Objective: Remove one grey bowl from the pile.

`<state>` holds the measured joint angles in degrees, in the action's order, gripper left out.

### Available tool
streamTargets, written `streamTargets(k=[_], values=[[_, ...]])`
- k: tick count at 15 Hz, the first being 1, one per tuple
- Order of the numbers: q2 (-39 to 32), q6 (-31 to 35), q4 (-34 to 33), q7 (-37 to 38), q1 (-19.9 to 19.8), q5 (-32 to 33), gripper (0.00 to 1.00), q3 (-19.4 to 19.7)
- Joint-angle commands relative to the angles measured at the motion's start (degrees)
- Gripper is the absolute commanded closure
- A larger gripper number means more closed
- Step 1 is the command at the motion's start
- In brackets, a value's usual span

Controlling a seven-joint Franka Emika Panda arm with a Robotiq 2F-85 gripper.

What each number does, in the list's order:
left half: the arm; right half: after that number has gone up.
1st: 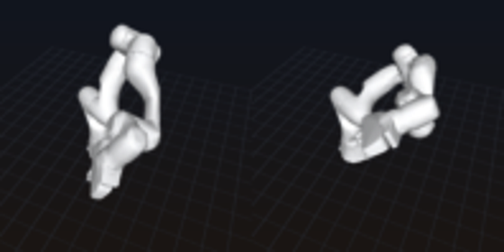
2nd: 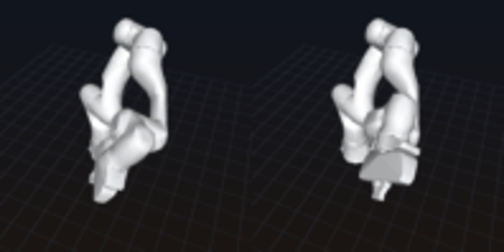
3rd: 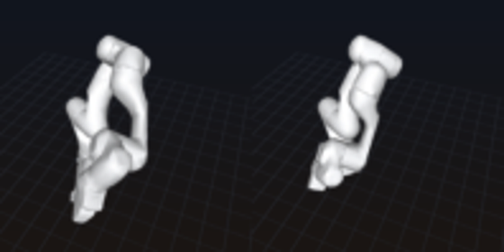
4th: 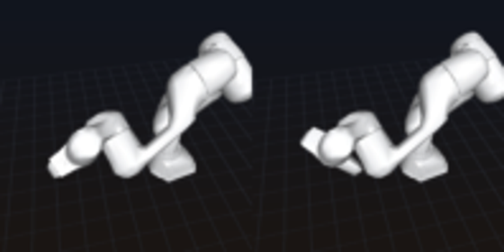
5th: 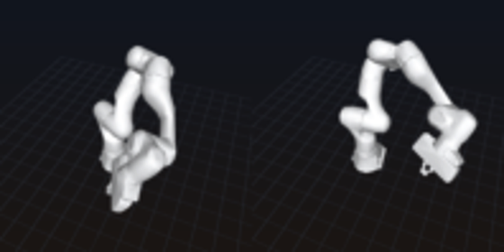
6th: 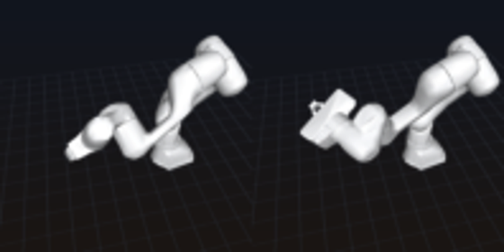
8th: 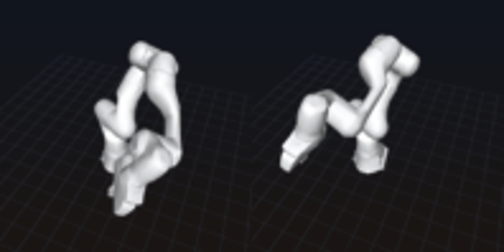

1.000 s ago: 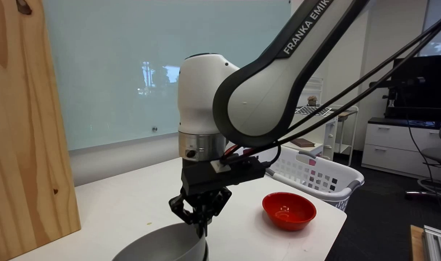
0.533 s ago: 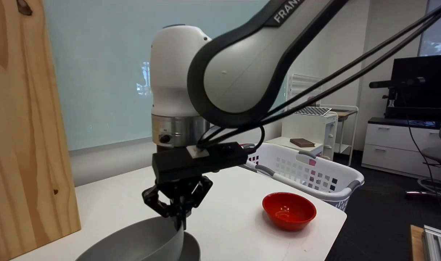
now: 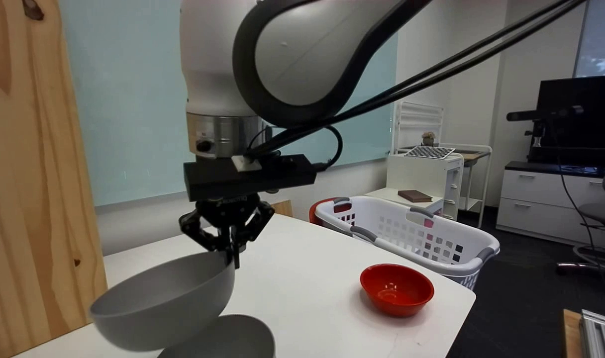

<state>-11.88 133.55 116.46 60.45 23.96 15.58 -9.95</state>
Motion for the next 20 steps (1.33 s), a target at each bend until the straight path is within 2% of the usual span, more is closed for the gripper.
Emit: streamTargets(k=[1,4,8,12,14,20], values=[[2.1,4.8,1.7,3.9,-2.1,7.7,0.99,2.3],[3.6,7.9,3.1,1.5,-5.7,8.2,0.99,3.9],[4.6,10.3,4.2,-4.3,-10.7,5.2,0.99,5.6],[5.5,10.8,6.6,-12.5,-15.5,-5.1,0.99,6.1],[6.2,10.5,8.1,-15.4,-16.7,-8.0,0.99,6.6],[7.9,7.3,12.9,-18.0,-18.5,-5.0,0.99,8.7]])
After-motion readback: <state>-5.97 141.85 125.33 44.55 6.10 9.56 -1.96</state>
